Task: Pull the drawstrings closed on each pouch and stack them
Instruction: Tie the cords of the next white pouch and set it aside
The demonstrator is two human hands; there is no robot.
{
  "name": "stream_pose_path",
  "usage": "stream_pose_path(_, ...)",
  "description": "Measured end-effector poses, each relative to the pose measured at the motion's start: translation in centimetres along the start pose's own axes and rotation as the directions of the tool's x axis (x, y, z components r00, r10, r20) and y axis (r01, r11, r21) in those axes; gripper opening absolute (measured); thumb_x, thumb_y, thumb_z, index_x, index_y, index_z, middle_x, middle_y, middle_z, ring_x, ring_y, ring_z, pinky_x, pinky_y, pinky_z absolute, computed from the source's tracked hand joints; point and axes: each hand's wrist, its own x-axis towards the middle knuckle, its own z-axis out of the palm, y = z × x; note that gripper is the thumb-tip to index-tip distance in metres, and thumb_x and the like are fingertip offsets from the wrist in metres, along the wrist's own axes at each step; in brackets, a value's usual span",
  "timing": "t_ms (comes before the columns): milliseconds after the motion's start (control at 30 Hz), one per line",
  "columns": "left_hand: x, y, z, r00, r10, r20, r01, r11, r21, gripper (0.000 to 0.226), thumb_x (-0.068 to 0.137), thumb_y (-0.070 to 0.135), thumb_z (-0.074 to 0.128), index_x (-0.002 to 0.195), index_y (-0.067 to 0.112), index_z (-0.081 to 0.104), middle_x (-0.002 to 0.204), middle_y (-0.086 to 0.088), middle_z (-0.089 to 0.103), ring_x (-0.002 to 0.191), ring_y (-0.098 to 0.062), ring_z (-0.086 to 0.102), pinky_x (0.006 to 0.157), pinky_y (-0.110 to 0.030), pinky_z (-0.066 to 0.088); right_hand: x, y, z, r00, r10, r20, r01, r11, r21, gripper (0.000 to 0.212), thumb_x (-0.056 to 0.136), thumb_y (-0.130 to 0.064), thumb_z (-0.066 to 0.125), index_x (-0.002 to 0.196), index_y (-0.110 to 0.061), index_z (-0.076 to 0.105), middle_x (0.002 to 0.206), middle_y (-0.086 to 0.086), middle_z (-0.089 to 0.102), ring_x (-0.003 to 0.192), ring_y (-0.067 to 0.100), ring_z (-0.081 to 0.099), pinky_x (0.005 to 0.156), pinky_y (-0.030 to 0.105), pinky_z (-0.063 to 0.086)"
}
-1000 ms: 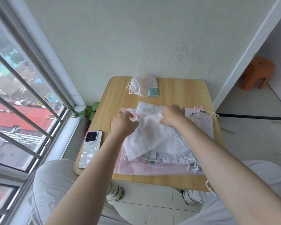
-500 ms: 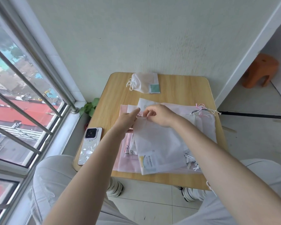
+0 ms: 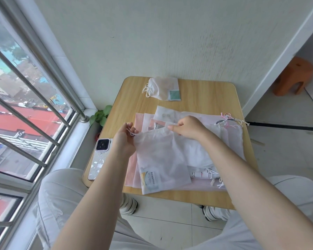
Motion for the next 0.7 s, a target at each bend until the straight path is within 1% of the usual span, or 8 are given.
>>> stream_pose_path(100, -0.3, 0.0, 0.1, 1.0, -0.002, -0.027, 0.003, 0.999, 0.041, 0.03, 0.101, 0.027, 0.048, 0.078, 0.011, 0.059, 0.054, 0.001, 0.045, 0.049, -0.012, 0.045, 0.054, -0.02, 0.044, -0.1, -0.1, 0.0, 0.996, 0.024, 0.09, -0.049, 0.958, 0.281, 0.036, 0.09, -0.04, 0.06, 0.067, -0.014, 0.05, 0.059, -0.001, 0.044, 0.052, 0.016, 0.037, 0.05, 0.024, 0.032)
stream_pose_path(200, -0.9, 0.0, 0.3, 0.999, -0.023, -0.049, 0.026, 0.997, 0.073, 0.014, 0.096, 0.018, 0.054, 0.087, 0.01, 0.06, 0.056, -0.001, 0.045, 0.049, -0.013, 0.045, 0.053, -0.02, 0.044, 0.0, -0.3, 0.3, 0.996, 0.074, 0.052, -0.09, 0.79, 0.606, 0.029, 0.093, -0.028, 0.057, 0.067, -0.015, 0.051, 0.06, 0.001, 0.049, 0.053, 0.016, 0.046, 0.051, 0.025, 0.037)
stream_pose_path(267, -0.9, 0.0, 0.3, 0.997, -0.031, -0.066, 0.036, 0.997, 0.065, 0.006, 0.094, 0.015, 0.057, 0.093, 0.01, 0.06, 0.059, -0.002, 0.044, 0.048, -0.014, 0.045, 0.051, -0.021, 0.045, 0.2, -0.5, 0.3, 0.991, 0.126, 0.042, -0.103, 0.526, 0.844, 0.027, 0.092, -0.018, 0.056, 0.067, -0.012, 0.051, 0.061, 0.004, 0.052, 0.058, 0.02, 0.053, 0.055, 0.027, 0.044)
stream_pose_path(333, -0.9, 0.0, 0.3, 0.995, -0.039, -0.087, 0.044, 0.997, 0.059, 0.003, 0.092, 0.013, 0.057, 0.093, 0.011, 0.059, 0.059, -0.002, 0.044, 0.047, -0.014, 0.045, 0.05, -0.02, 0.044, 0.4, -0.3, 0.2, 0.982, 0.169, 0.086, -0.118, 0.185, 0.976, 0.026, 0.091, -0.013, 0.054, 0.065, -0.01, 0.049, 0.061, 0.006, 0.056, 0.064, 0.023, 0.06, 0.068, 0.031, 0.052)
stream_pose_path(367, -0.9, -0.1, 0.3, 0.995, -0.042, -0.09, 0.047, 0.997, 0.056, 0.004, 0.092, 0.013, 0.055, 0.09, 0.012, 0.058, 0.058, -0.002, 0.044, 0.046, -0.014, 0.045, 0.048, -0.019, 0.044, 0.5, -0.1, 0.2, 0.977, 0.18, 0.11, -0.12, 0.047, 0.992, 0.025, 0.09, -0.012, 0.054, 0.066, -0.009, 0.048, 0.064, 0.008, 0.058, 0.069, 0.025, 0.063, 0.073, 0.032, 0.054)
stream_pose_path(433, -1.0, -0.2, 0.2, 0.995, -0.045, -0.094, 0.049, 0.998, 0.042, 0.013, 0.093, 0.014, 0.052, 0.08, 0.012, 0.055, 0.057, -0.001, 0.044, 0.045, -0.014, 0.045, 0.046, -0.017, 0.044, 0.6, 0.2, 0.4, 0.969, 0.199, 0.144, -0.127, -0.093, 0.987, 0.023, 0.089, -0.011, 0.053, 0.067, -0.009, 0.047, 0.075, 0.015, 0.062, 0.078, 0.03, 0.067, 0.072, 0.034, 0.058)
stream_pose_path(633, -1.9, -0.4, 0.3, 0.986, -0.066, -0.152, 0.071, 0.997, 0.028, 0.02, 0.084, 0.007, 0.043, 0.065, 0.011, 0.043, 0.053, -0.002, 0.046, 0.047, -0.019, 0.058, 0.045, -0.02, 0.048, 0.6, 0.5, 1.2, 0.945, 0.297, 0.136, -0.074, -0.213, 0.974, 0.02, 0.096, -0.009, 0.044, 0.076, -0.009, 0.045, 0.095, 0.024, 0.062, 0.084, 0.035, 0.067, 0.075, 0.039, 0.057)
stream_pose_path(700, -1.9, -0.7, 0.3, 0.979, -0.055, -0.199, 0.063, 0.997, 0.033, 0.023, 0.085, 0.007, 0.043, 0.063, 0.012, 0.042, 0.047, 0.0, 0.042, 0.038, -0.015, 0.049, 0.042, -0.016, 0.044, 0.5, 0.4, 1.3, 0.94, 0.314, 0.134, -0.045, -0.274, 0.961, 0.018, 0.099, -0.01, 0.041, 0.081, -0.008, 0.044, 0.096, 0.023, 0.062, 0.084, 0.034, 0.066, 0.078, 0.042, 0.057)
